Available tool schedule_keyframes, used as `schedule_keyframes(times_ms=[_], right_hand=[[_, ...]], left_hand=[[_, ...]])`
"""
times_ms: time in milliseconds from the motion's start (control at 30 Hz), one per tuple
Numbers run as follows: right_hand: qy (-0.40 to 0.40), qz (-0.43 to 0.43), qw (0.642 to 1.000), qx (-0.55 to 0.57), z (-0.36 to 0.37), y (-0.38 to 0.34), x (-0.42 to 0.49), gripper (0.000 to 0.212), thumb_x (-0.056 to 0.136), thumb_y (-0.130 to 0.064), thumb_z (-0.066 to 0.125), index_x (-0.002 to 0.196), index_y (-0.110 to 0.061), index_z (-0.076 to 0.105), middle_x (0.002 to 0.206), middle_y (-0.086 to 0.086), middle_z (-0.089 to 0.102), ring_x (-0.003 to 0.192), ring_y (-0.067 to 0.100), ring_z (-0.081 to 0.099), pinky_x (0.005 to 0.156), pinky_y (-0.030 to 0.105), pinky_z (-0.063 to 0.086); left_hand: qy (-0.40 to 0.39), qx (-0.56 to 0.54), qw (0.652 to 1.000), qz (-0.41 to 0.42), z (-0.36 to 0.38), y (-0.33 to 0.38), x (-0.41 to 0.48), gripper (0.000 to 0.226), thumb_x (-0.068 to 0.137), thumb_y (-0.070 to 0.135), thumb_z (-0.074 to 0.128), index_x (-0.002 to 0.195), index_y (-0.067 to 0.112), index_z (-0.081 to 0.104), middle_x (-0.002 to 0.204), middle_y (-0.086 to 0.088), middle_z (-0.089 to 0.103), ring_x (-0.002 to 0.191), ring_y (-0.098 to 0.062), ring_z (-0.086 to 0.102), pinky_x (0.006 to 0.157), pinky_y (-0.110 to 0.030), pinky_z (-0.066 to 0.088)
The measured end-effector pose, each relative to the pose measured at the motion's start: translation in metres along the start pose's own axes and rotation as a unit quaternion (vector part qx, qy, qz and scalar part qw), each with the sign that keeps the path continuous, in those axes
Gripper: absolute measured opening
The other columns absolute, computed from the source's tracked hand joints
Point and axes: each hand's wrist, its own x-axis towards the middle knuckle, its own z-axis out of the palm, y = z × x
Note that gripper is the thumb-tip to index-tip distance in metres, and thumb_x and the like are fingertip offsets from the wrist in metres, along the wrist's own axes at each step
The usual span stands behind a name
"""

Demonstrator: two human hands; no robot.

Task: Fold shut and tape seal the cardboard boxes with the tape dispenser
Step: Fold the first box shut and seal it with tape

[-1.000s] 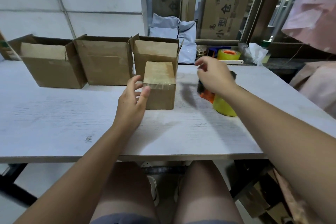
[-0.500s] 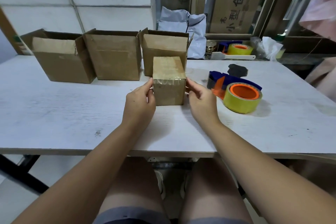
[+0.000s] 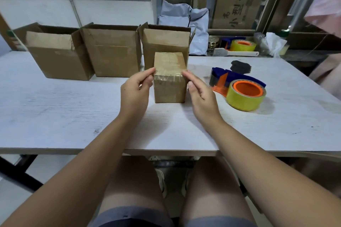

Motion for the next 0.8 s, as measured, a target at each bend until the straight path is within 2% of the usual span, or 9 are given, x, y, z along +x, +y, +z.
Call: schedule_keyframes(times_ms=[67,133,300,433,533,633,733,800], right_hand=[[0.015,0.007,1.0,0.014,-0.001,0.003,0.001,0.032,0.1,-0.018,0.041,0.127,-0.026,0.057,0.134,-0.004,0.057,0.127,0.005,0.048,0.107,0.034,0.04],[0.027,0.015,0.999,0.033,-0.003,0.005,0.002,0.031,0.099,-0.019,0.043,0.123,-0.03,0.058,0.127,-0.005,0.061,0.12,0.007,0.054,0.102,0.041,0.046],[0.048,0.016,0.998,0.031,-0.001,0.003,0.004,0.028,0.097,-0.014,0.05,0.116,-0.032,0.062,0.12,-0.006,0.065,0.116,0.007,0.057,0.098,0.042,0.048],[0.067,0.027,0.997,0.033,-0.003,0.0,0.008,0.027,0.095,-0.01,0.053,0.113,-0.025,0.066,0.112,-0.011,0.066,0.109,0.003,0.06,0.096,0.036,0.05],[0.071,0.033,0.996,0.043,-0.003,-0.001,0.009,0.027,0.093,-0.008,0.056,0.111,-0.024,0.067,0.11,-0.009,0.068,0.107,0.005,0.062,0.094,0.037,0.052],[0.073,0.036,0.995,0.05,-0.002,-0.001,0.01,0.027,0.091,-0.007,0.058,0.109,-0.026,0.067,0.108,-0.008,0.068,0.105,0.006,0.063,0.094,0.036,0.052],[0.075,0.04,0.995,0.053,-0.003,-0.002,0.011,0.027,0.09,-0.007,0.059,0.107,-0.026,0.068,0.107,-0.007,0.069,0.102,0.006,0.064,0.091,0.032,0.053],[0.065,0.043,0.995,0.059,-0.004,-0.005,0.012,0.026,0.091,-0.005,0.059,0.105,-0.025,0.067,0.104,-0.008,0.068,0.1,0.005,0.063,0.085,0.021,0.053]], left_hand=[[-0.002,-0.015,1.0,-0.005,-0.003,-0.001,0.003,0.026,0.094,0.011,0.057,0.115,0.025,0.066,0.109,0.008,0.067,0.103,-0.005,0.063,0.092,-0.018,0.048],[-0.007,-0.027,1.0,-0.001,-0.005,-0.003,0.004,0.026,0.092,0.011,0.06,0.109,0.029,0.066,0.106,0.008,0.069,0.103,-0.008,0.064,0.092,-0.02,0.048],[-0.014,-0.002,1.0,0.019,-0.008,-0.006,0.007,0.025,0.09,0.01,0.063,0.104,0.03,0.066,0.106,0.005,0.068,0.092,0.003,0.062,0.081,-0.01,0.045],[-0.034,0.008,0.998,0.053,-0.01,-0.006,0.011,0.022,0.088,0.005,0.064,0.101,0.023,0.068,0.113,0.0,0.066,0.096,0.001,0.062,0.079,-0.01,0.047],[-0.083,0.02,0.994,0.076,-0.014,-0.006,0.019,0.016,0.088,0.0,0.062,0.094,0.014,0.067,0.124,0.003,0.059,0.113,-0.001,0.058,0.092,-0.015,0.047],[-0.148,0.002,0.987,0.06,-0.018,-0.004,0.026,0.015,0.088,-0.002,0.06,0.086,0.013,0.06,0.123,-0.003,0.062,0.119,-0.001,0.054,0.102,-0.027,0.045],[-0.164,-0.004,0.985,0.055,-0.018,-0.001,0.029,0.019,0.088,-0.004,0.059,0.082,0.014,0.056,0.121,-0.007,0.063,0.117,-0.002,0.057,0.097,-0.023,0.047],[-0.168,0.0,0.984,0.053,-0.019,-0.002,0.031,0.018,0.087,-0.003,0.061,0.083,0.013,0.055,0.12,-0.004,0.063,0.116,-0.001,0.057,0.095,-0.021,0.048]])
